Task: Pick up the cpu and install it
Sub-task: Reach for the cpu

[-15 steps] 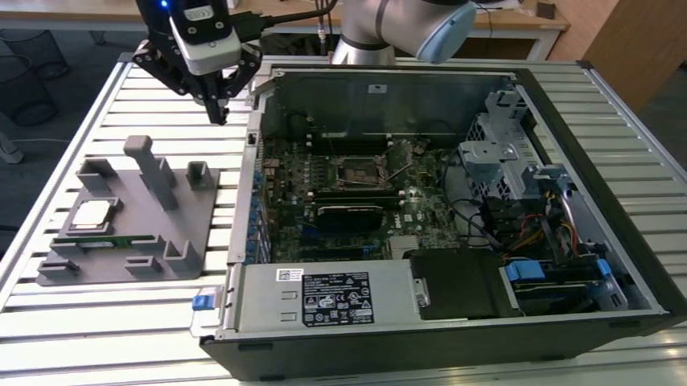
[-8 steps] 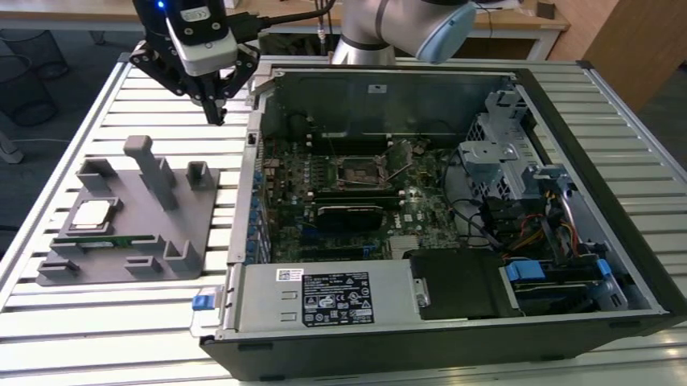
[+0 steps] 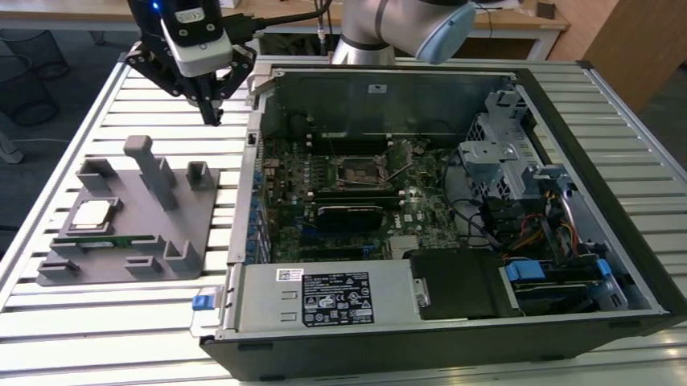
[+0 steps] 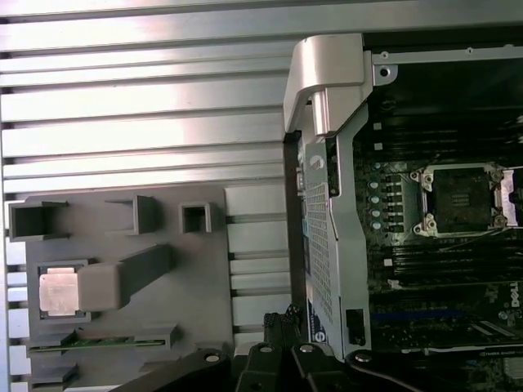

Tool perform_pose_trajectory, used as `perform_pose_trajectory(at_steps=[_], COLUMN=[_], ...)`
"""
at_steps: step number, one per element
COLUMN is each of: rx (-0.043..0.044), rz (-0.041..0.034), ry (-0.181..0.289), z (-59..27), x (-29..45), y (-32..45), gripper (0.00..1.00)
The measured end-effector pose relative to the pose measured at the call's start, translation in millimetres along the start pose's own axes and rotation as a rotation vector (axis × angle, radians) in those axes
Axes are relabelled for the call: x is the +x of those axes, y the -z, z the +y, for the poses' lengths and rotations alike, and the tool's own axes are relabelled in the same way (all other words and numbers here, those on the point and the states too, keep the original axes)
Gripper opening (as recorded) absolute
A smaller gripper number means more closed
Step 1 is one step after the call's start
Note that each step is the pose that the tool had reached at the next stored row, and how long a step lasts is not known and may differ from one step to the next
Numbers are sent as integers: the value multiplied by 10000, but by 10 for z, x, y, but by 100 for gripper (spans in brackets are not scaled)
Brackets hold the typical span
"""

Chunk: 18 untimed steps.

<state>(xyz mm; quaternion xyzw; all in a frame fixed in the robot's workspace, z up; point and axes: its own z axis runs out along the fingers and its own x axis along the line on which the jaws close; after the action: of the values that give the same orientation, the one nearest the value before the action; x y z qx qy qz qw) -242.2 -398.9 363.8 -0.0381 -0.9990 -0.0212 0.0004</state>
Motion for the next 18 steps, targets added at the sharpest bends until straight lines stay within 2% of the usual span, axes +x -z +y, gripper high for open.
perform_pose_trajectory(at_steps=[2,18], rx=[2,4], rz=[15,37], ry=[-1,-1], z=[-3,-9], x=[36,105], y=[-8,-25], gripper=[11,11])
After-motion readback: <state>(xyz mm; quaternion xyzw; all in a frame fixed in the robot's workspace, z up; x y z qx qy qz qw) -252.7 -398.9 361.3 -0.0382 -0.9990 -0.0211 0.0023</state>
